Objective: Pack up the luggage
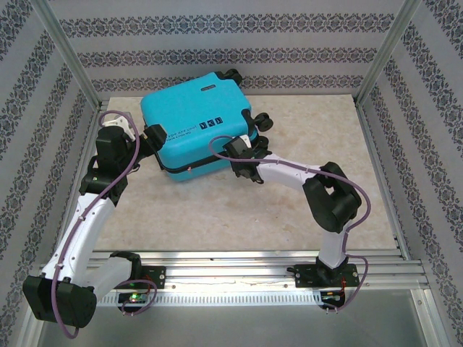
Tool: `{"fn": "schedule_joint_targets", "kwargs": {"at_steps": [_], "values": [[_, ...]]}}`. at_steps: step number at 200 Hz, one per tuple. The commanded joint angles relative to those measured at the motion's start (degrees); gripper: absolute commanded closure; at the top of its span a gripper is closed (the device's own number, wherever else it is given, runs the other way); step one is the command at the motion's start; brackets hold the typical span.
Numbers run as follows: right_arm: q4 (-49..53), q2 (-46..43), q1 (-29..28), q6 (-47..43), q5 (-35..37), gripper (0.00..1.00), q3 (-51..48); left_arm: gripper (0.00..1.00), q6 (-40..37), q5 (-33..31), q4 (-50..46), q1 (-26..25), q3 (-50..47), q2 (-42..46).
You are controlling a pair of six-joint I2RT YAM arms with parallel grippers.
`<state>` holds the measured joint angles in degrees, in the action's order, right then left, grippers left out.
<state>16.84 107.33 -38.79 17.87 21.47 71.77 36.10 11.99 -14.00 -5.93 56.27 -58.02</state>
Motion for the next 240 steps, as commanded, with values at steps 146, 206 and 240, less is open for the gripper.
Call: {"fn": "schedule_joint_targets", "kwargs": {"at_steps": [146,206,240], "values": [[-23.9,-9.0,12.7,-8.6,-35.5,0.75,-15.0,0.25,-1.1,4.2,1.5,-1.9,1.5,-1.7],[-12.1,-7.6,2.4,1.1,-6.3,0.58,-10.4,0.25,-2.1,4.2,0.9,-2.5,1.7,-2.7],[-7.3,-4.7,1.4,2.3,-2.0,0.58,-5.5,0.25,-2.0,4.1,0.8,-2.6,2.0,-2.6]]}}
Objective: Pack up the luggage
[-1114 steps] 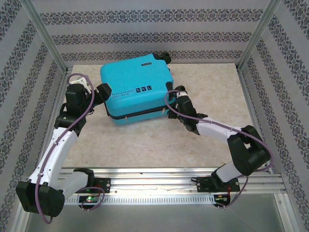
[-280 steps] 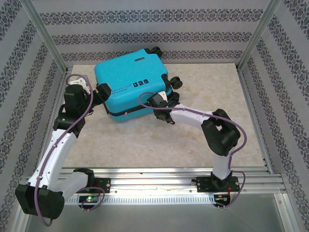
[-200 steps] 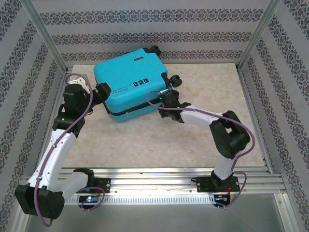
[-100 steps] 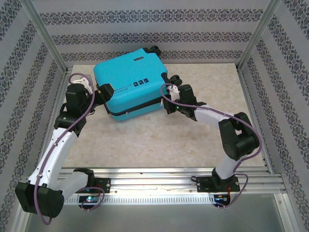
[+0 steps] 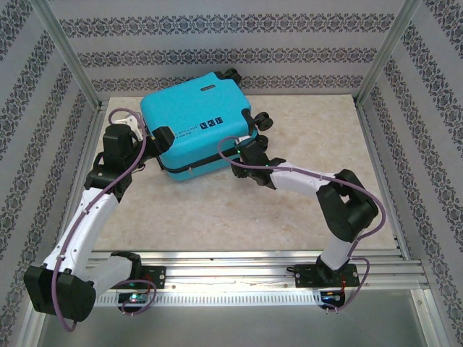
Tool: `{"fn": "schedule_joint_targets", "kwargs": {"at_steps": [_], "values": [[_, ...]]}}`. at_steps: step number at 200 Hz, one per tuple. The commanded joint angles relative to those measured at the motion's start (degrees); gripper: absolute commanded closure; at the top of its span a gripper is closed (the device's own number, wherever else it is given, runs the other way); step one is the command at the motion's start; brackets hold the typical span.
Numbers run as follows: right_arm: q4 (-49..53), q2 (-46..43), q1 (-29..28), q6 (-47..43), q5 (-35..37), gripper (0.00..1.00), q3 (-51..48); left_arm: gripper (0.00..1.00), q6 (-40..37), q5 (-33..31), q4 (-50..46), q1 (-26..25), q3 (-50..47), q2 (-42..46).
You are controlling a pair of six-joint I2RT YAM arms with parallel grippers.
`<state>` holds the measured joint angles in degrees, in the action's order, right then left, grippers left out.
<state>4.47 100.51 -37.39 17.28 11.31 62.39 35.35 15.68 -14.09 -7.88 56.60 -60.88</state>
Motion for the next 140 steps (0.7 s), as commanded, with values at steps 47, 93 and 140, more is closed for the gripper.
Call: {"fn": "schedule_joint_targets", "kwargs": {"at_steps": [47,93,140], "values": [[10.8,7.4,0.0,2.9,9.3,0.57,11.5,0.25,-0.7,0.8,0.7,-0.7,1.7,0.6],[10.7,7.9,0.1,1.7,8.4,0.73,12.4,0.25,-0.9,0.4,0.0,-0.6,1.8,1.5],[8.5,6.8,1.0,-1.8,4.5,0.92,10.9,0.25,-0.9,0.5,-0.7,-0.8,2.4,1.6]]}}
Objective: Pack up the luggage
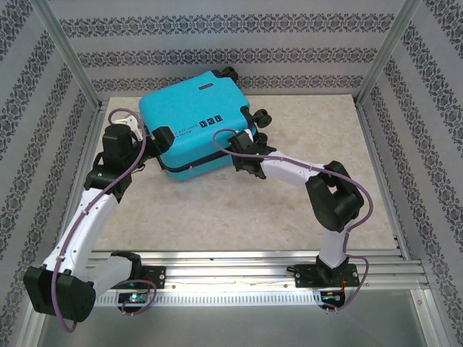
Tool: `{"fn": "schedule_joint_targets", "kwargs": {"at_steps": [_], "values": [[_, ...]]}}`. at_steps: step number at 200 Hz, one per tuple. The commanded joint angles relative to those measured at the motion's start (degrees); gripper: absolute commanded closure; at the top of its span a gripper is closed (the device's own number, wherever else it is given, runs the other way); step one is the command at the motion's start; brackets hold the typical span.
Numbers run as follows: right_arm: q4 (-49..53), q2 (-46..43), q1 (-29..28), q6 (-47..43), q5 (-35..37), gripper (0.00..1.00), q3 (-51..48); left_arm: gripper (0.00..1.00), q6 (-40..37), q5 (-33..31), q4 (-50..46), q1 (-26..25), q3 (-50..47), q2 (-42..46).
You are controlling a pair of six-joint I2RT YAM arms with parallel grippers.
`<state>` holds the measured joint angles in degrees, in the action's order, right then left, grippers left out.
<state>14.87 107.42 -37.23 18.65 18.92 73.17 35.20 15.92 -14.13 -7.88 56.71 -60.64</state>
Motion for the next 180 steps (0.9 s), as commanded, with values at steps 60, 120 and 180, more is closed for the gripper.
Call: {"fn": "schedule_joint_targets", "kwargs": {"at_steps": [60,120,180], "values": [[-15.2,-6.2,11.9,-7.5,-33.5,1.0,-9.9,0.25,-1.1,-0.5,-1.8,-0.8,3.1,1.9],[-22.7,-4.1,16.6,-7.4,-52.1,1.0,-13.0,0.25,-1.8,1.5,-0.3,-1.5,3.6,0.8],[-32.3,-2.7,18.3,-1.8,-57.4,1.0,-17.5,0.25,-3.6,2.8,1.4,-5.8,4.9,-1.9]]}}
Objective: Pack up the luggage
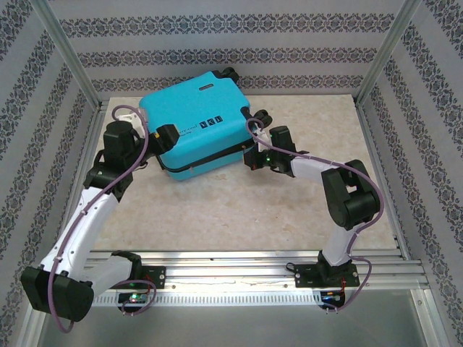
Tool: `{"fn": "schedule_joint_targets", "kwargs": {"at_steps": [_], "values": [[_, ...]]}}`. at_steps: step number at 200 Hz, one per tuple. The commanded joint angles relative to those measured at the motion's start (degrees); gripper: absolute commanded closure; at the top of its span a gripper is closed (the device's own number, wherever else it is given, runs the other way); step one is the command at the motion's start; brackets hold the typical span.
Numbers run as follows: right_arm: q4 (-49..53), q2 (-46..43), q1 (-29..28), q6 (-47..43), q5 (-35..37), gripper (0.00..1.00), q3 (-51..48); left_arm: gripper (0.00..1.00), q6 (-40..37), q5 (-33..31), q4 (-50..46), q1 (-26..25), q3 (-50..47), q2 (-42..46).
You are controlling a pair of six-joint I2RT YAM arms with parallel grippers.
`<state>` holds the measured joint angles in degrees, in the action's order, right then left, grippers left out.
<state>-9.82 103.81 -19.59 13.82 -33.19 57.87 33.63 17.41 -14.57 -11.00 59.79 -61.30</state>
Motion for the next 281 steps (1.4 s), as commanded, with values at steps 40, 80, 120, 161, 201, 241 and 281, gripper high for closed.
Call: {"fn": "schedule_joint_targets", "kwargs": {"at_steps": [40,80,120,161,201,241,281], "values": [[-12.9,0.5,0.2,5.9,-6.1,1.0,-7.4,0.25,-5.0,-0.7,2.9,-10.3,4.6,-6.0],[-13.7,-2.2,-0.4,6.4,-3.3,1.0,-11.2,0.25,-7.5,-4.6,1.4,-15.9,10.3,-14.0],[-10.4,-2.6,-0.4,4.8,0.7,1.0,-9.6,0.28,-8.3,-9.9,1.9,-17.9,15.2,-22.9],[-8.5,-2.7,-0.3,5.2,8.1,1.0,-7.8,0.29,-7.9,-17.6,-0.3,-18.0,17.1,-26.9],[-8.8,-3.0,0.9,8.7,13.1,1.0,-7.1,0.3,-6.6,-23.4,-1.2,-17.9,13.5,-26.1],[-11.0,-2.9,2.8,13.0,14.6,1.0,-7.3,0.3,-5.5,-25.7,-0.1,-17.2,8.1,-24.9],[-15.1,-3.2,3.9,13.0,11.4,1.0,-7.7,0.3,-5.3,-25.8,-0.7,-16.9,7.1,-24.7]]}}
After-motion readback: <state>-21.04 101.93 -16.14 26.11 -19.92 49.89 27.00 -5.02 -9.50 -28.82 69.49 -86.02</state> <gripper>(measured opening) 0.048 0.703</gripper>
